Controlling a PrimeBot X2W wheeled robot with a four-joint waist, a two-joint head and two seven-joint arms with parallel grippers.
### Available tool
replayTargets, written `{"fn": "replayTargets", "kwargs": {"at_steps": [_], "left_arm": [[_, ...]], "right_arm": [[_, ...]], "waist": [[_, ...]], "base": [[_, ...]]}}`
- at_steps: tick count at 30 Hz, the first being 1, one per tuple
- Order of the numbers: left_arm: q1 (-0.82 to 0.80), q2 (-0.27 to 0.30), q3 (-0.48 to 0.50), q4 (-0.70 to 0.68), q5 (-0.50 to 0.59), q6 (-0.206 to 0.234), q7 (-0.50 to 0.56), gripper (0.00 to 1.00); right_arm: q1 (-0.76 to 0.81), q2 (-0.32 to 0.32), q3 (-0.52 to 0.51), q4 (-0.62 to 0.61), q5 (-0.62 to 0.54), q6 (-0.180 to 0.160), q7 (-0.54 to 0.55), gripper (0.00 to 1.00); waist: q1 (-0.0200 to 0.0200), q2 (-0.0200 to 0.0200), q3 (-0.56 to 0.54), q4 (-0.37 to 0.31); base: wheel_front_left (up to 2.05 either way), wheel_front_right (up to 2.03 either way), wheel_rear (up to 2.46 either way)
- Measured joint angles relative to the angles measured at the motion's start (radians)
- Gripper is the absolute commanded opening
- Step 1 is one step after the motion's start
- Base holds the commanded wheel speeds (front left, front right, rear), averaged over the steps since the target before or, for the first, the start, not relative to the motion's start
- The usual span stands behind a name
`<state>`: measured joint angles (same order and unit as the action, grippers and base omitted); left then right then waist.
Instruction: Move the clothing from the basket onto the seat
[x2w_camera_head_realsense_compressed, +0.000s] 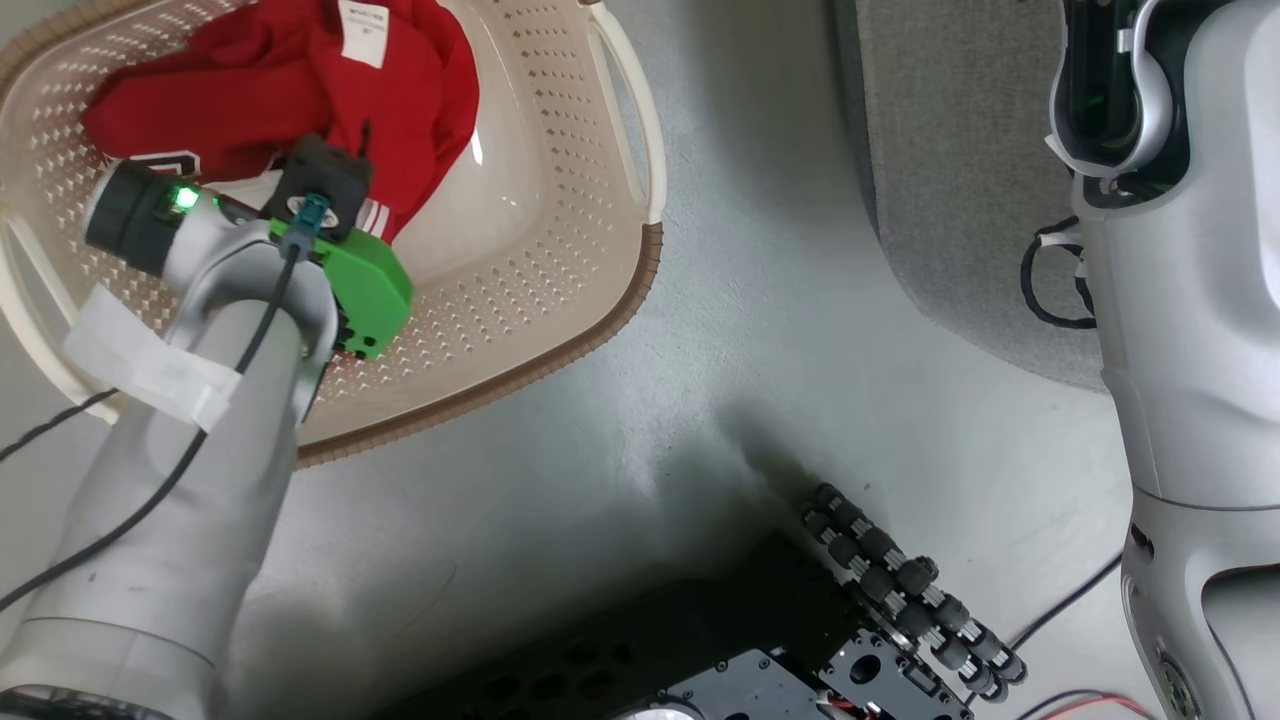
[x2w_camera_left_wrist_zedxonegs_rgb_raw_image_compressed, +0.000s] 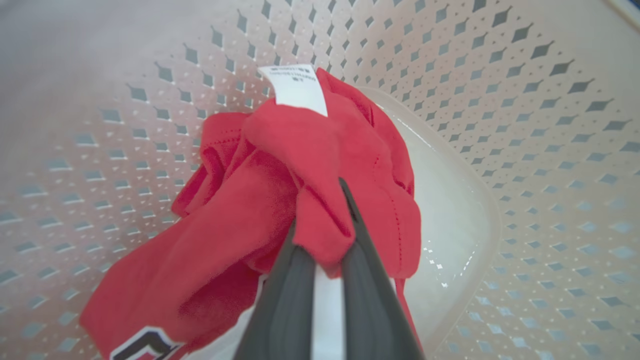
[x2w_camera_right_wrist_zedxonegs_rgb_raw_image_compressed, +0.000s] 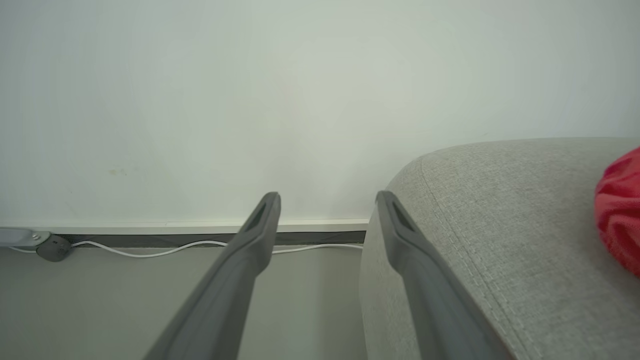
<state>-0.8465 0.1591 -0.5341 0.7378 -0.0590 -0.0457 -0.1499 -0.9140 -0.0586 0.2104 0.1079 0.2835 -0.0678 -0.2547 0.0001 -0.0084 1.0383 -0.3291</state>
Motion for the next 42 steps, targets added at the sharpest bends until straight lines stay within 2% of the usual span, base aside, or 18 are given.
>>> {"fn": "replayTargets", "kwargs": {"at_steps": [9,18,31,42], "left_arm": [[0.001,-0.065,-0.013,0.001,-0.035,-0.022,-0.073,0.0],[0.008,-0.083,-0.028,-0.038,-0.046,-0.035,-0.098,0.0],[0.033,-0.111,0.016,-0.155,-0.161,-0.044,-0.102,0.0],[0.082,-0.116,0.001,-0.226,-0.171,-0.056,-0.102,0.0]], "right_arm": [[0.026,0.001,-0.004,0.038,-0.019,0.006,0.0,1.0],[0.119,0.001,-0.008,0.092,-0.047,0.018,0.0,1.0],[0.232,0.0,-0.043,0.143,-0.056,0.032,0.0,1.0],[0.341,0.0,-0.075,0.188,-0.054,0.036,0.0,1.0]], "waist": [[-0.0001,0.0,-0.064,0.021],[-0.0001,0.0,-0.164,0.067],[-0.0001,0.0,-0.338,0.147],[-0.0001,0.0,-0.482,0.197]], "base": [[0.0,0.0,0.0],[0.0,0.0,0.0],[0.0,0.0,0.0],[0.0,0.0,0.0]]}}
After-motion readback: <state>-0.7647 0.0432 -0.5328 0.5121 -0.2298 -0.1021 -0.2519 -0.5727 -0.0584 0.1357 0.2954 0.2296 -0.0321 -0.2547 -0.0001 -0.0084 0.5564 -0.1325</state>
